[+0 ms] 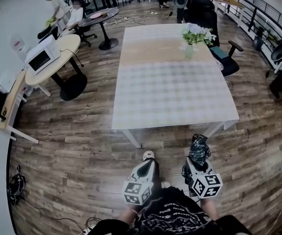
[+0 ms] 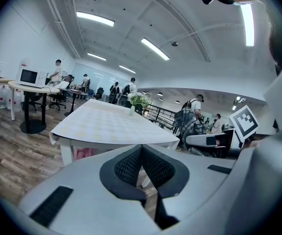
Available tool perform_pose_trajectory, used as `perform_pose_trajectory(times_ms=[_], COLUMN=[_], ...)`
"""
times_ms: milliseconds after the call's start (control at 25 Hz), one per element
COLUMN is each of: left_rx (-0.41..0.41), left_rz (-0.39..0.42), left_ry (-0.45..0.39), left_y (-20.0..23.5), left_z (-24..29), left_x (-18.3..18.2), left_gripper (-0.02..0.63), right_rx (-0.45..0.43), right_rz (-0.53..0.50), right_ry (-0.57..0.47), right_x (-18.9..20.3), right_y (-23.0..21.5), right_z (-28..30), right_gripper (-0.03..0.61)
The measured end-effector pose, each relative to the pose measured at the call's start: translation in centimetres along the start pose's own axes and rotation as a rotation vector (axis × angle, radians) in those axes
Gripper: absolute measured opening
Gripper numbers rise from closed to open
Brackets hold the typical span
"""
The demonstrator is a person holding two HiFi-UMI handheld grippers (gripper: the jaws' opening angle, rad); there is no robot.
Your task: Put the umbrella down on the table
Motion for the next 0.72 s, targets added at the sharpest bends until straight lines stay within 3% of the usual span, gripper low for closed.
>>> perform_pose_trajectory(times_ms=[440,720], left_rx=[0.08,0.11], left_rz=[0.07,0.061], left_ry=[-0.001,0.011], left_y=[6.2,12.4], left_z=[7.3,12.5], left_x=[-6.0,-10.5], left_gripper=[0.018,0.018], right_rx=[0.066,0.078], right_rz=[0.05,0.049], right_ry=[-0.014,-0.002], right_x=[-4.2,-8.6], right_y=[-0.4,0.4], right_z=[7.0,13.8], right_gripper=[0.192,0.192])
Point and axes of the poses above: the fingertips, and each gripper's own axes: z forward along the fingers, y to its left, x out of its underside, the point moved 9 cm from there along -z, backward along the fingers, and after that the axes turned 8 degrees about y, right-handed, at the moved point
